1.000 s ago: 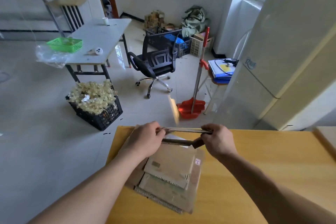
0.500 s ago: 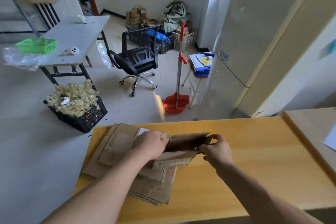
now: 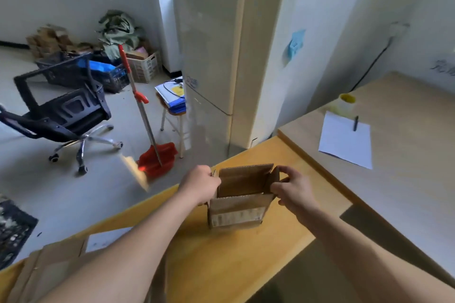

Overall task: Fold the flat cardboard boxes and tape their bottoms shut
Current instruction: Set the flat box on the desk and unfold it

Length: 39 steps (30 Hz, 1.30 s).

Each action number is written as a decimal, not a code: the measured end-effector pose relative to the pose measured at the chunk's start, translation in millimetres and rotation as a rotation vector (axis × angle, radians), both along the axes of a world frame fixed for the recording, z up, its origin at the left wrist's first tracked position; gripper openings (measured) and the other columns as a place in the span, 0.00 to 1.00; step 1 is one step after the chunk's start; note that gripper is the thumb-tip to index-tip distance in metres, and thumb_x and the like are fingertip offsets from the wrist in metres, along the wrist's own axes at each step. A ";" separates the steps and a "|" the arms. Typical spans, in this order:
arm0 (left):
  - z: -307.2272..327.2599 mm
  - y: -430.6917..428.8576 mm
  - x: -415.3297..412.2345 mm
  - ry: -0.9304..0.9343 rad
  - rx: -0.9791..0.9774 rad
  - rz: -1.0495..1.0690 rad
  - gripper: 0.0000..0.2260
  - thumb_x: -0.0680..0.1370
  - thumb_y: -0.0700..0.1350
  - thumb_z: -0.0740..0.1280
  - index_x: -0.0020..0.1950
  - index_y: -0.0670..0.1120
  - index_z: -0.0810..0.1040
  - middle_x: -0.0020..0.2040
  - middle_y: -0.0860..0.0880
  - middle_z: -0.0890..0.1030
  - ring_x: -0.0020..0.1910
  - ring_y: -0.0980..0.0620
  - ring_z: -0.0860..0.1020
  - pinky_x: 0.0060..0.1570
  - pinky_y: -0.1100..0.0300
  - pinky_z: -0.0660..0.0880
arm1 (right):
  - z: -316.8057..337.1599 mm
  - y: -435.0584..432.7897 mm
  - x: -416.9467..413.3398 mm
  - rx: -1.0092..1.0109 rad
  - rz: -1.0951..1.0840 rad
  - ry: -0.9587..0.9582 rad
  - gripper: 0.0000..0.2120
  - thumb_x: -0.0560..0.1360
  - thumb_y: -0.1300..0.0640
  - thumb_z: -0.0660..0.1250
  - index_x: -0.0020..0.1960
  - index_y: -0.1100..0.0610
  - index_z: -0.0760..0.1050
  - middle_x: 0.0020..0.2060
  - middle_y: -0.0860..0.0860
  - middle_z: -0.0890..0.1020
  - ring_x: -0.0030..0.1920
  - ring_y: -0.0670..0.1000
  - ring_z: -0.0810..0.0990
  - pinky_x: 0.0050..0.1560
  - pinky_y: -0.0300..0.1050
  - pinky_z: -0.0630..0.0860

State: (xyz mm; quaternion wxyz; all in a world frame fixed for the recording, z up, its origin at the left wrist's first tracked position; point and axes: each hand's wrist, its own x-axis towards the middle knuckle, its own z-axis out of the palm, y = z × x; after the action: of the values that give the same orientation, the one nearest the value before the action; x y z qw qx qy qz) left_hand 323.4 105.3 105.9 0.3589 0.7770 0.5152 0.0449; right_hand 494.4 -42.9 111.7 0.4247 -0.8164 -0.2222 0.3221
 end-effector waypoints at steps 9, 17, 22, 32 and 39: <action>8.0 -69.8 203.5 -0.084 -0.052 -0.209 0.12 0.77 0.46 0.65 0.35 0.47 0.66 0.33 0.49 0.68 0.32 0.48 0.67 0.33 0.57 0.63 | 4.2 -97.5 165.4 -0.007 -0.220 -0.123 0.26 0.67 0.65 0.69 0.62 0.46 0.78 0.38 0.51 0.82 0.35 0.53 0.81 0.37 0.46 0.79; 15.1 -170.0 392.9 -0.108 -0.040 -0.321 0.12 0.78 0.46 0.63 0.37 0.46 0.66 0.33 0.48 0.68 0.33 0.48 0.68 0.34 0.56 0.65 | 7.3 -213.8 324.4 -0.002 -0.445 -0.103 0.26 0.68 0.67 0.66 0.62 0.47 0.78 0.37 0.53 0.82 0.33 0.53 0.79 0.34 0.47 0.77; 12.2 -214.1 470.3 -0.081 0.013 -0.400 0.12 0.80 0.45 0.61 0.37 0.46 0.65 0.36 0.49 0.69 0.34 0.51 0.68 0.32 0.58 0.62 | 3.6 -263.6 381.7 -0.047 -0.497 -0.118 0.26 0.66 0.66 0.67 0.59 0.44 0.79 0.35 0.50 0.82 0.36 0.53 0.79 0.35 0.43 0.72; -15.4 -224.2 572.8 -0.001 0.086 -0.587 0.12 0.81 0.46 0.61 0.37 0.49 0.65 0.37 0.49 0.73 0.35 0.53 0.70 0.31 0.59 0.63 | -17.5 -272.9 446.4 -0.226 -0.597 -0.122 0.11 0.66 0.61 0.74 0.39 0.53 0.72 0.35 0.49 0.79 0.36 0.50 0.76 0.32 0.42 0.68; -31.8 -223.6 621.7 0.044 0.008 -0.759 0.14 0.78 0.56 0.64 0.39 0.48 0.70 0.37 0.50 0.76 0.38 0.51 0.74 0.36 0.56 0.71 | -29.1 -256.0 474.9 -0.372 -0.564 -0.101 0.14 0.68 0.57 0.75 0.34 0.52 0.69 0.32 0.50 0.78 0.35 0.51 0.76 0.32 0.43 0.69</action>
State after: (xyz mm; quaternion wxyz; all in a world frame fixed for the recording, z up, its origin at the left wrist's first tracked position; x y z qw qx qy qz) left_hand 945.1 -118.3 74.1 0.3360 0.9146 0.1983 -0.1060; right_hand 969.3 -299.0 82.6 0.3292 -0.9241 0.0542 0.1863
